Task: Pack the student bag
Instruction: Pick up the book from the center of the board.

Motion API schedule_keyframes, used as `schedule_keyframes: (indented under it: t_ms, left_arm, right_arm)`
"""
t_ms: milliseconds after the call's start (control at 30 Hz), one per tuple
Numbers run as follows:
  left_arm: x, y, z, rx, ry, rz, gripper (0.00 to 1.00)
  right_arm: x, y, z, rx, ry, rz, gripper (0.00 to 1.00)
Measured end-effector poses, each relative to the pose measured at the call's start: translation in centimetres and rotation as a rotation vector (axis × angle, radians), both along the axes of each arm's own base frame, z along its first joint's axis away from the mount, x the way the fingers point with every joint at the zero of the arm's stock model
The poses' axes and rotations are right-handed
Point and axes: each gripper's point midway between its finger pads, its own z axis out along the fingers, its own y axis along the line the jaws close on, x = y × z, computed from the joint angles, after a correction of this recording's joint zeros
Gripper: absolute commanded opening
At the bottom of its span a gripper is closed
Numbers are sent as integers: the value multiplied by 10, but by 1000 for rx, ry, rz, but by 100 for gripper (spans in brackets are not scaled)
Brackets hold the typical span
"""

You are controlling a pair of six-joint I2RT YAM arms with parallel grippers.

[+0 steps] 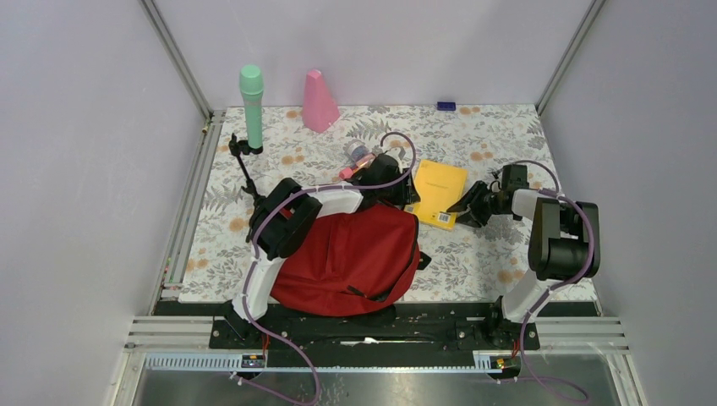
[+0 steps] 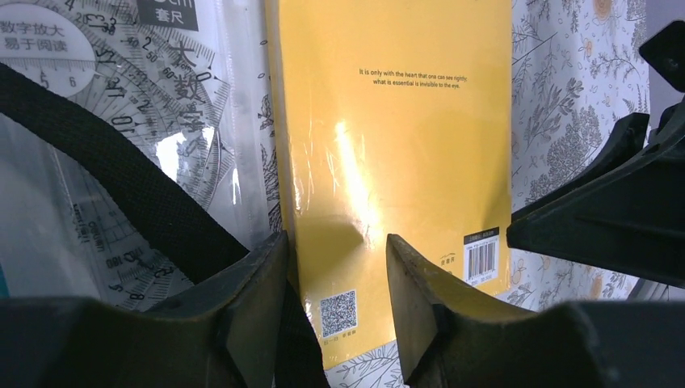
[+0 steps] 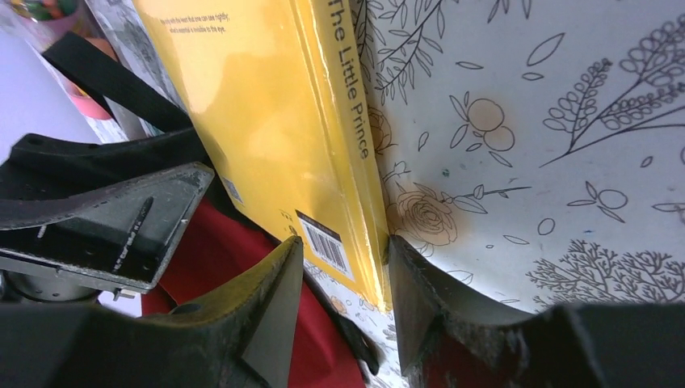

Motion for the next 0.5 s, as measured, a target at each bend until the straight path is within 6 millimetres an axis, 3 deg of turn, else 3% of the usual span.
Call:
schedule_keyframes:
  t_ms: [200, 500]
  left_arm:
    - [0, 5, 0, 7, -15, 14, 44]
    - [-3, 6, 1, 3, 10, 18, 44]
  right_arm:
    - [9, 0, 7, 16, -100, -62, 43]
    - [47, -4, 53, 29, -358, -67, 38]
